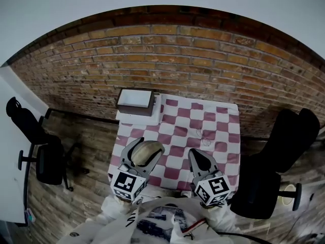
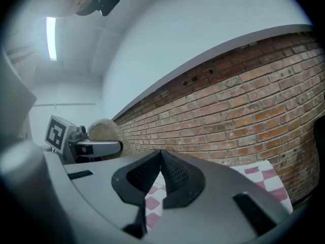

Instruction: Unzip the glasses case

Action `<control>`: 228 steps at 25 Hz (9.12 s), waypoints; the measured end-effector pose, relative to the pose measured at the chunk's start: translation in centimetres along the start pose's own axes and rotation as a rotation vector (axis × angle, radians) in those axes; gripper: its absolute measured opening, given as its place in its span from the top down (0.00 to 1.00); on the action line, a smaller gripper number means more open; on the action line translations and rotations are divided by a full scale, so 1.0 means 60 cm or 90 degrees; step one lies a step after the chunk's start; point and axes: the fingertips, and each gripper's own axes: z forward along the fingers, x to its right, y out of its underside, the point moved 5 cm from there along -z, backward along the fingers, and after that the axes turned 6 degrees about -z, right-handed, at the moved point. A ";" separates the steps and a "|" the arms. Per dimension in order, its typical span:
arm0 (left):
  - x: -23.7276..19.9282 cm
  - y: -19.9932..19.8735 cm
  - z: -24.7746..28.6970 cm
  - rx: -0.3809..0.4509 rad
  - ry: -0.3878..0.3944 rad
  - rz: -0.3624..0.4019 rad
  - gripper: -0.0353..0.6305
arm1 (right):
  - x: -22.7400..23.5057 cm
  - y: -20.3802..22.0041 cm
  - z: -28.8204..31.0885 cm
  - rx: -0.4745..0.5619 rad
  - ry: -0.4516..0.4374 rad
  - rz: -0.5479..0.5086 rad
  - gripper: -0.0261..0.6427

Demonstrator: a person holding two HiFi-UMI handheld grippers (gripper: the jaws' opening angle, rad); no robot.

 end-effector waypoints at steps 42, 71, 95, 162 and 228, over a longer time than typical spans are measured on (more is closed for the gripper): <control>0.109 -0.127 0.136 0.092 0.018 -0.167 0.50 | 0.130 -0.012 -0.044 0.011 -0.119 -0.062 0.93; 0.153 -0.131 0.139 0.101 0.091 -0.214 0.50 | 0.082 0.011 -0.032 -0.033 -0.174 -0.045 0.58; 0.170 -0.141 0.136 0.104 0.121 -0.217 0.50 | 0.058 0.025 -0.019 -0.076 -0.214 -0.043 0.70; 0.131 -0.117 -0.035 0.120 0.149 -0.248 0.50 | -0.088 0.050 -0.058 -0.127 -0.177 -0.084 0.94; 0.140 -0.057 -0.132 0.026 0.196 -0.155 0.50 | -0.124 0.028 -0.082 -0.083 -0.017 -0.202 0.94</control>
